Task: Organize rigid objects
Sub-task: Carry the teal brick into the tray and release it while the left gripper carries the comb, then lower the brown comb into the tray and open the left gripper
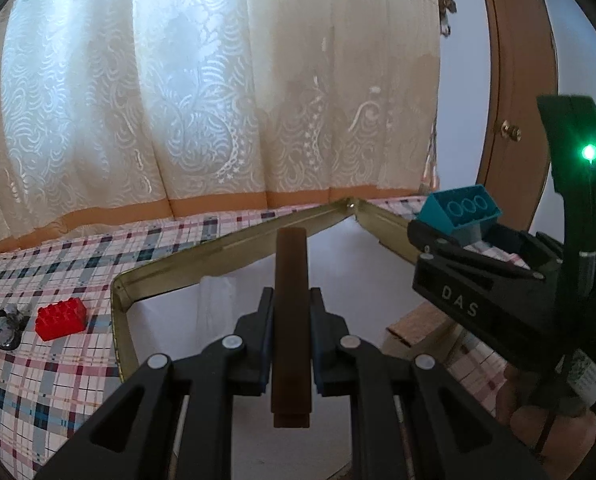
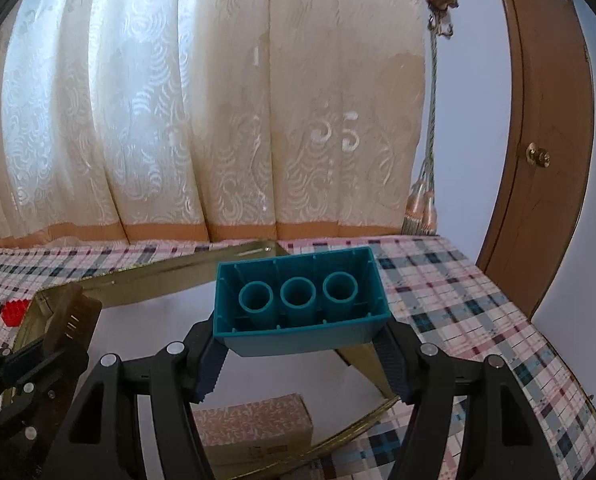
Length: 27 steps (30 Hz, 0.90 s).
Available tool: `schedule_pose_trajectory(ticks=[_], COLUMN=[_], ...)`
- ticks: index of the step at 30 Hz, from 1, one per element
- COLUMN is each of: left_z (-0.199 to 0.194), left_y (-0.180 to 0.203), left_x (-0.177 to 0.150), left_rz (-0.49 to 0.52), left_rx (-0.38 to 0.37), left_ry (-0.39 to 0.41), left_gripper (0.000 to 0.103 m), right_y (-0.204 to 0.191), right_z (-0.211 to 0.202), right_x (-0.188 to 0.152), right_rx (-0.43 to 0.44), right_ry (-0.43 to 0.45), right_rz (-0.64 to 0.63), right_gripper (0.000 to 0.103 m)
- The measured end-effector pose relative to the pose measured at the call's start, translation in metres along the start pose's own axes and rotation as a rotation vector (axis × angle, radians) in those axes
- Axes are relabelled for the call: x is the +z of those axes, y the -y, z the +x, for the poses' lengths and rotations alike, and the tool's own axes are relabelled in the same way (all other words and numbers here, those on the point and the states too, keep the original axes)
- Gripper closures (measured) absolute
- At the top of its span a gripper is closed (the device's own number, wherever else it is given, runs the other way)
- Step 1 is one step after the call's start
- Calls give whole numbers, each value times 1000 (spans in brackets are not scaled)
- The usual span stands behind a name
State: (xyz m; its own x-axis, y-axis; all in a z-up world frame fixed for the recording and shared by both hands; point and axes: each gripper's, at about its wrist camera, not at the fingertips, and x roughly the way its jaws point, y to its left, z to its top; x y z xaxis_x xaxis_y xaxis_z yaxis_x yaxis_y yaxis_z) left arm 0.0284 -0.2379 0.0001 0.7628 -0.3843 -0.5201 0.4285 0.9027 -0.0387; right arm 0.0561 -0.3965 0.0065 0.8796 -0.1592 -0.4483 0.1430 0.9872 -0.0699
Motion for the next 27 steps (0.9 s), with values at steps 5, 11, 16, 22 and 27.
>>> schedule_pose_trajectory(ticks=[5, 11, 16, 22, 27], left_z=[5, 5, -4, -21, -20], left_y=[-1, 3, 3, 1, -2], left_x=[-3, -3, -5, -7, -7], left_rz=[3, 29, 21, 3, -12], left_rx=[20, 51, 113, 139, 153], left_ry=[-22, -13, 32, 112, 96], left_gripper=[89, 87, 13, 0, 0], right_y=[-4, -5, -1, 4, 7], right_z=[6, 8, 7, -16, -30], right_x=[-4, -6, -6, -3, -3], right_rx=[6, 36, 50, 17, -43], right_ry=[-28, -37, -34, 106, 174], right_rz=[-8, 0, 40, 79, 74], right_gripper=[35, 34, 32, 15, 15])
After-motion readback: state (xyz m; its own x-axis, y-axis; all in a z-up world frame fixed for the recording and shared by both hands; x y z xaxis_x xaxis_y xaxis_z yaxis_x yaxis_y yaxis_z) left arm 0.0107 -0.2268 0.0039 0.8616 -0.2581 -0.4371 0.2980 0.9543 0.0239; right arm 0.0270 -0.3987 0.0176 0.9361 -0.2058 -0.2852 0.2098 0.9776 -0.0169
